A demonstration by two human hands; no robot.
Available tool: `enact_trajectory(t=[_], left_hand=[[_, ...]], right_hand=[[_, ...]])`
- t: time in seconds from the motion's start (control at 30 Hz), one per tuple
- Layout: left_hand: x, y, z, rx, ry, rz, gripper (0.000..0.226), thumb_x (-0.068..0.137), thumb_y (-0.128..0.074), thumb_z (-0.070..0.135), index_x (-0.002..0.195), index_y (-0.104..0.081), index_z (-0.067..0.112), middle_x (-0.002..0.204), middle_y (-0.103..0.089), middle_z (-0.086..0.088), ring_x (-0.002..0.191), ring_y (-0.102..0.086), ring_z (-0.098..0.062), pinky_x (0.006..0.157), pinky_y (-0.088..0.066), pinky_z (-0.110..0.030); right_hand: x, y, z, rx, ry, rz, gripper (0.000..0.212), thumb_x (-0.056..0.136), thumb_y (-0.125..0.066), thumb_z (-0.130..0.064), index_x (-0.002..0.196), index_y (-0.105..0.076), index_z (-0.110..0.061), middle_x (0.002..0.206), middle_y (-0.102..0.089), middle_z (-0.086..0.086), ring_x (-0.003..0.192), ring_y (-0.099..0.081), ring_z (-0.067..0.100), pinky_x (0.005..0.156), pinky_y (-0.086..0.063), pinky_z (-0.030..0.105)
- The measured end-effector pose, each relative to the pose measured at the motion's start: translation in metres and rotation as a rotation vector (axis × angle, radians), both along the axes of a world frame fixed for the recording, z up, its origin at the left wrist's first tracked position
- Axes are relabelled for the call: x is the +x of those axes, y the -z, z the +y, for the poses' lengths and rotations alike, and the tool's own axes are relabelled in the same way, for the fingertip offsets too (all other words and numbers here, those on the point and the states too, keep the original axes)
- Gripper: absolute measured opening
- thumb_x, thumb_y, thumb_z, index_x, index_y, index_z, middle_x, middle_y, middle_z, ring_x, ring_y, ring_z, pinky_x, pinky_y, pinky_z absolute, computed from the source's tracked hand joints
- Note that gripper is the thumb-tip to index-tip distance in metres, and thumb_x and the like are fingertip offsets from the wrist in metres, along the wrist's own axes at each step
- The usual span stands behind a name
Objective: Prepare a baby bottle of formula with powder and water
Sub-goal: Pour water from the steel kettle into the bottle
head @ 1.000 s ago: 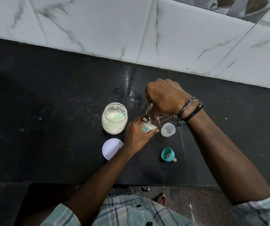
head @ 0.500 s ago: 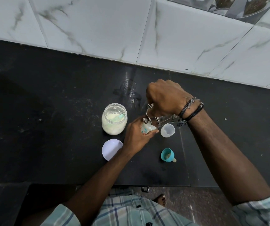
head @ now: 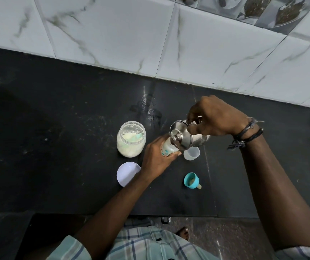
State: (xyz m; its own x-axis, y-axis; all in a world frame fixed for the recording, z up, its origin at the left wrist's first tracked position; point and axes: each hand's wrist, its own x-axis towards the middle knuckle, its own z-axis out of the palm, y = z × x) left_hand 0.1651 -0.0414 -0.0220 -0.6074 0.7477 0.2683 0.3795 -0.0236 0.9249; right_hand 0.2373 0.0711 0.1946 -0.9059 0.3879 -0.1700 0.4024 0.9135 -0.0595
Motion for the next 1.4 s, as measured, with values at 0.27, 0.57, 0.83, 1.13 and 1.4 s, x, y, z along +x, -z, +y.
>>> enact_trajectory(t=[0.27, 0.57, 0.83, 1.13, 1.4], left_hand=[[0.0, -0.004, -0.002, 0.013, 0.023, -0.004, 0.056, 0.071, -0.088, 0.024, 0.12, -0.067, 0.012, 0.112, -0.072, 0.001, 0.102, -0.067, -0.011, 0.089, -0.055, -0.031], [0.002, -0.003, -0.001, -0.019, -0.026, -0.03, 0.065, 0.068, -0.092, 0.024, 0.125, -0.066, 0.009, 0.119, -0.071, -0.002, 0.106, -0.067, -0.012, 0.095, -0.054, -0.032], [0.002, -0.006, -0.002, -0.065, -0.033, -0.046, 0.075, 0.065, -0.093, 0.027, 0.13, -0.062, 0.008, 0.125, -0.069, -0.005, 0.113, -0.065, -0.018, 0.099, -0.052, -0.037], [0.006, -0.018, -0.021, 0.012, -0.047, 0.013, 0.098, 0.067, -0.088, 0.046, 0.147, -0.046, 0.008, 0.146, -0.053, -0.006, 0.132, -0.044, -0.001, 0.108, -0.044, -0.028], [-0.014, -0.034, -0.049, 0.324, -0.243, 0.146, 0.056, 0.081, -0.083, 0.026, 0.124, -0.063, -0.004, 0.12, -0.068, -0.007, 0.11, -0.066, -0.016, 0.087, -0.057, -0.031]], right_hand=[[0.035, 0.002, 0.02, -0.123, 0.137, 0.087, 0.015, 0.079, -0.078, -0.033, 0.075, -0.074, -0.019, 0.066, -0.066, -0.007, 0.063, -0.059, 0.004, 0.062, -0.047, 0.029], [0.062, 0.016, 0.038, -0.22, 0.191, 0.199, 0.015, 0.082, -0.077, -0.032, 0.072, -0.071, -0.022, 0.062, -0.068, 0.0, 0.056, -0.058, 0.018, 0.058, -0.048, 0.032], [0.077, 0.029, 0.055, -0.501, 0.31, 0.341, 0.01, 0.083, -0.074, -0.03, 0.079, -0.074, -0.021, 0.073, -0.074, 0.005, 0.067, -0.063, 0.012, 0.072, -0.058, 0.049], [0.05, 0.033, 0.067, -0.733, 0.444, 0.617, 0.009, 0.091, -0.065, -0.008, 0.085, -0.069, -0.001, 0.079, -0.071, 0.022, 0.076, -0.066, 0.02, 0.081, -0.058, 0.032], [-0.027, 0.07, 0.069, -1.001, 0.598, 0.831, 0.017, 0.094, -0.06, -0.003, 0.079, -0.067, -0.002, 0.08, -0.064, 0.016, 0.073, -0.064, 0.017, 0.084, -0.06, 0.034]])
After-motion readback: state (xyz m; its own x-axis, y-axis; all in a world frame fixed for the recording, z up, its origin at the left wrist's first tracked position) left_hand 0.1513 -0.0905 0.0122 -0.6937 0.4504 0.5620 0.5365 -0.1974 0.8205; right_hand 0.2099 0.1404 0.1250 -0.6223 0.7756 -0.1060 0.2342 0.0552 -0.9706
